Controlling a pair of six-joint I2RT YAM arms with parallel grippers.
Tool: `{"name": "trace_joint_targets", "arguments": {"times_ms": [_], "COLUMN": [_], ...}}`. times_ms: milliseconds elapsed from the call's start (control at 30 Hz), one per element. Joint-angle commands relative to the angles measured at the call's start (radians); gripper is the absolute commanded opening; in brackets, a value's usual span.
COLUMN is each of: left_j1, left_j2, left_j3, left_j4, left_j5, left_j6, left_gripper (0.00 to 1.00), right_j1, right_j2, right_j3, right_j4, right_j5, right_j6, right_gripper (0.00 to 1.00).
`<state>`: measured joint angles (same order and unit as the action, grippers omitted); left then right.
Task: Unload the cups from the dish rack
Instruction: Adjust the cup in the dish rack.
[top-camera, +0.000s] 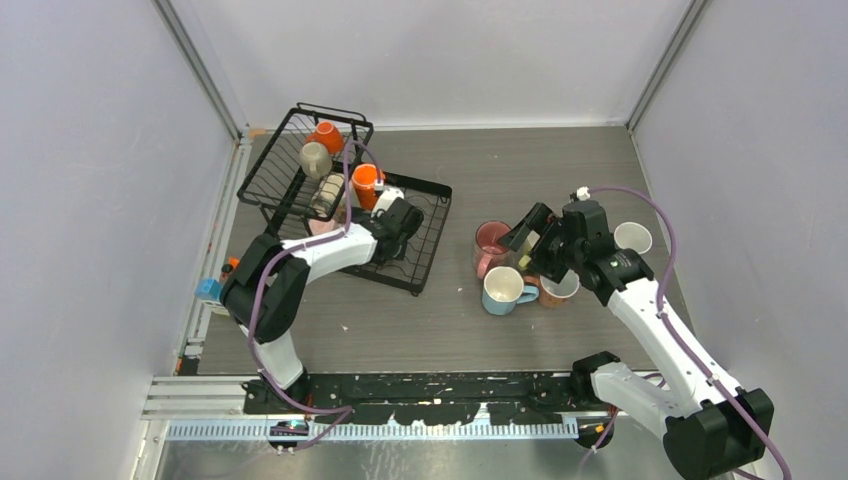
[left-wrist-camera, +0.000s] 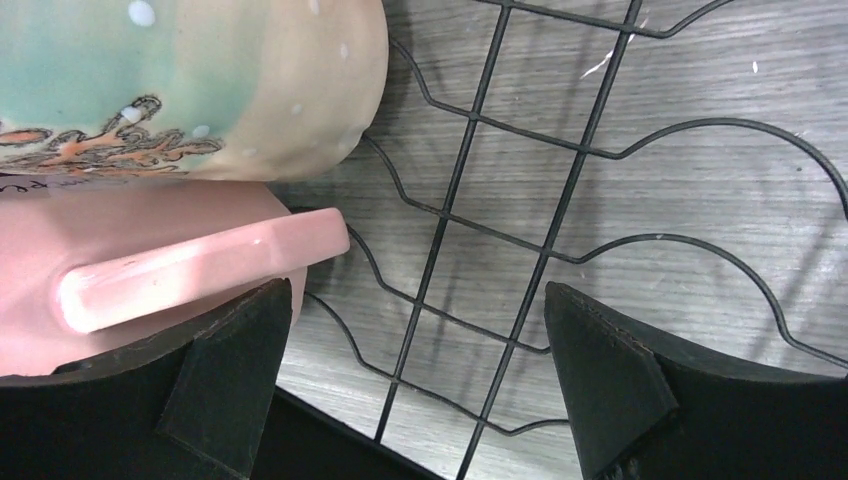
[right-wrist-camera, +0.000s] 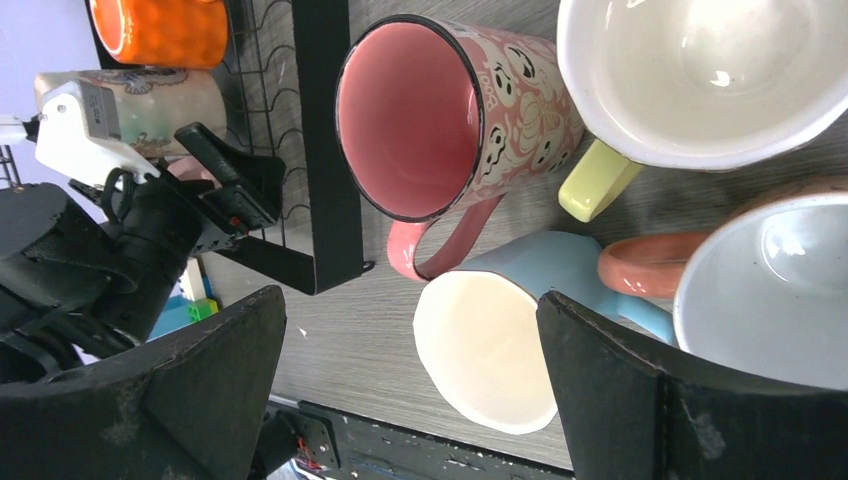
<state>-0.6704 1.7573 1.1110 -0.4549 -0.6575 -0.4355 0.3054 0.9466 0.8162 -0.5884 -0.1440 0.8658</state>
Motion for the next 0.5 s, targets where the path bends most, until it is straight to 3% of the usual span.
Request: {"name": "trace_joint_targets", "arguments": {"times_ms": [0,467], "left_j1": [-0.024,-0.054], "left_j2": [-0.064,-0.083], "left_j3": [-0.048,-0.163], "left_j4": [0.222,0.484], "left_j5": [-0.107,-0.215], "left_j6": [0.040,0.086], "left_gripper": [1.00,1.00], "right_j1": [-0.002,-0.002], "right_j2": [-0.027,-0.027], "right_j3": [-0.009,-0.044], "right_j4": [0.075,0.113], "right_j5": [-0.022,-0.060], "right_j6": [-0.022,-0.047], "right_gripper": [1.00,1.00]}}
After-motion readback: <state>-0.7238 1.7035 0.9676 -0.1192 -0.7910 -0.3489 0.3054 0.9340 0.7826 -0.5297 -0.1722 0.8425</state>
